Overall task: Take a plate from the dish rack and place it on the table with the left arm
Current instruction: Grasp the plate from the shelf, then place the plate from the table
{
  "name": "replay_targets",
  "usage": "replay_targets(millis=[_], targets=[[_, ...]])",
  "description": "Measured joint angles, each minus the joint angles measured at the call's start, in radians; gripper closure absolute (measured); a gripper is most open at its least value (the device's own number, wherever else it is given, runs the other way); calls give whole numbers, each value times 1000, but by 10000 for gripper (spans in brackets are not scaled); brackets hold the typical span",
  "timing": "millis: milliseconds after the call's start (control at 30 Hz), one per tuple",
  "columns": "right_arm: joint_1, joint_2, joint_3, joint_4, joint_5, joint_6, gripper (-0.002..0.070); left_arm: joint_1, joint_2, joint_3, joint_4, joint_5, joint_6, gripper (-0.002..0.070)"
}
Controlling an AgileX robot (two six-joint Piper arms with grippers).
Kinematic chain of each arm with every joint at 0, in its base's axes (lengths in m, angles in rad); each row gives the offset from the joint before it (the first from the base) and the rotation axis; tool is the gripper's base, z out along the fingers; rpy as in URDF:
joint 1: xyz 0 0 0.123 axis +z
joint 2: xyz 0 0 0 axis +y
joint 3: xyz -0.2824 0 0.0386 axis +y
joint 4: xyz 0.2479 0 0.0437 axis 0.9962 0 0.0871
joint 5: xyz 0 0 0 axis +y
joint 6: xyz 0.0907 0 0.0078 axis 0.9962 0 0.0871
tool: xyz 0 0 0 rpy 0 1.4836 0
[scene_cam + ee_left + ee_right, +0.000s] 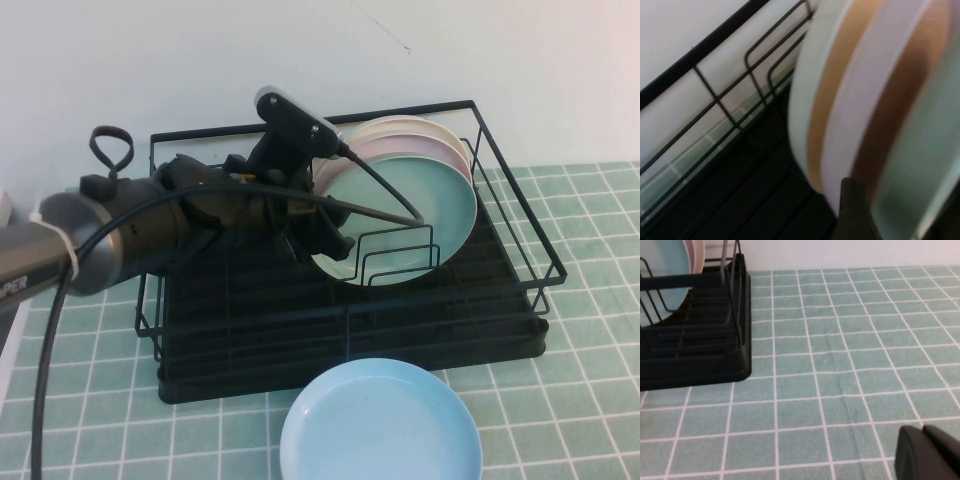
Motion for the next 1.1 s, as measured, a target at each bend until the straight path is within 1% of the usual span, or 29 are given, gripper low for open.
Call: replay_targets(millis=[67, 133, 200, 267, 400, 467, 567, 867, 1000, 1100], targets=[[0, 0, 0, 0, 0, 0, 680, 0, 16, 0, -24, -27, 0, 263], [0, 0, 0, 0, 0, 0, 680, 0, 25, 0, -47, -43, 0, 282], [0, 0, 0, 0, 0, 0, 680, 0, 35, 0, -56, -53, 0, 325], [0, 0, 0, 0, 0, 0, 680, 0, 39, 0, -65, -61, 0, 400], [0, 0, 0, 0, 0, 0, 680, 0, 40, 0, -70, -67, 2, 594], [0, 0, 0, 0, 0, 0, 680, 0, 38, 0, -70, -72, 5, 630], [0, 0, 0, 0, 0, 0, 680, 0, 22, 0, -70, -74, 13, 645], [0, 0, 0, 0, 0, 0, 680, 0, -134, 0, -60, -31, 35, 647], [0, 0, 0, 0, 0, 0, 680, 0, -242, 0, -46, 79, 30, 663], [0, 0, 0, 0, 0, 0, 680, 9, -328, 0, -42, 176, -48, 669]])
